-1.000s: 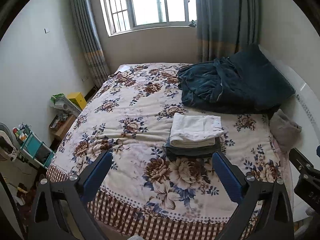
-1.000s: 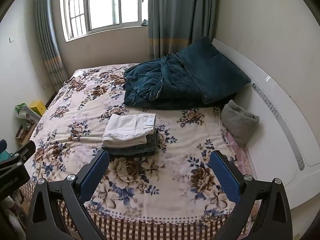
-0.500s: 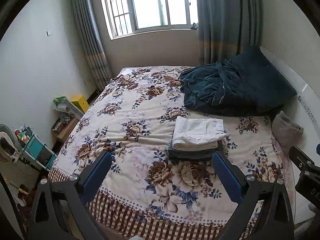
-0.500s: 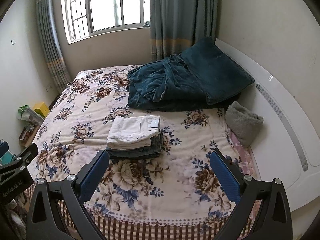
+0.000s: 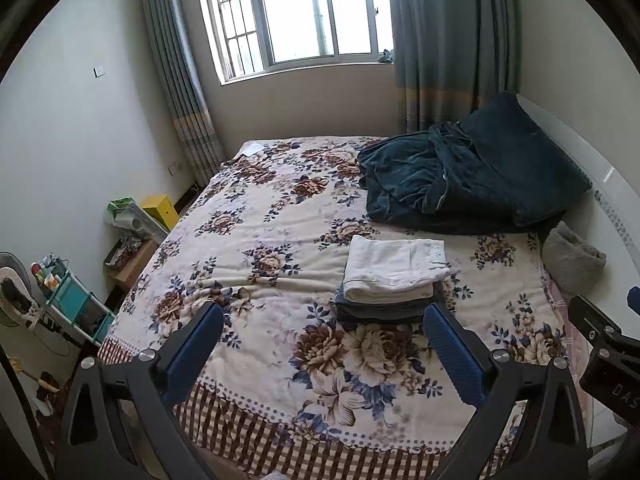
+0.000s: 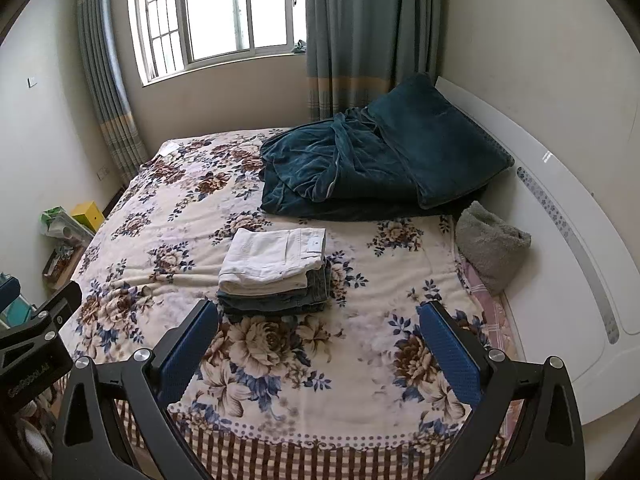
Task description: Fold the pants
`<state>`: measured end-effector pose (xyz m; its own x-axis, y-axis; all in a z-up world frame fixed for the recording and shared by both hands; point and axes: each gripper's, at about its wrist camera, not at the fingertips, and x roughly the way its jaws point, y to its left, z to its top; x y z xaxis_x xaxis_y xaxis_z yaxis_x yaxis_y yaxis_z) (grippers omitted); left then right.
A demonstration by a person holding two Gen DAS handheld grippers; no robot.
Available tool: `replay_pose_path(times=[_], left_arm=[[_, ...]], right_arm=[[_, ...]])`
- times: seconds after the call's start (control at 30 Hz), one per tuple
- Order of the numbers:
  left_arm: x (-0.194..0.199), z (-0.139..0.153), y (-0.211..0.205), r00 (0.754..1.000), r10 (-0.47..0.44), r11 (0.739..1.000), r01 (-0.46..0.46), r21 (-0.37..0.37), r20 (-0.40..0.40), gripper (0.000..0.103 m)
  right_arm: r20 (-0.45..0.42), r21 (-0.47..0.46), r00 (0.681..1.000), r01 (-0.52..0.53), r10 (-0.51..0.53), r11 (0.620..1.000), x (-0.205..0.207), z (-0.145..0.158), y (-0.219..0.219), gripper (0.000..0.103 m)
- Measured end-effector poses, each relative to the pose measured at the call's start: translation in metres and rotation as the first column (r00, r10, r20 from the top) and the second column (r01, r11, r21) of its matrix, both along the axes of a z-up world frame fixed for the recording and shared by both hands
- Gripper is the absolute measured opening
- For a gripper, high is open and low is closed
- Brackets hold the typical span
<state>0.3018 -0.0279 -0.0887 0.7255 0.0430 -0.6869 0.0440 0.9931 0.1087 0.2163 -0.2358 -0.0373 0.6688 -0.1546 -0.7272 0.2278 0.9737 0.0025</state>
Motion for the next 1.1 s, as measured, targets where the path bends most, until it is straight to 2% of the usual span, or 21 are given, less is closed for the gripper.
replay_pose_path(times=[1.1], left_arm=[[-0.0014,0.0036,-0.0043,1.0,0.007,1.0,-0.007,-0.017,0.003,0.103]], right_arm=[[0.002,0.013,1.0,-0.02,0.02,1.0,0.0054,0.002,-0.0079,0.103]])
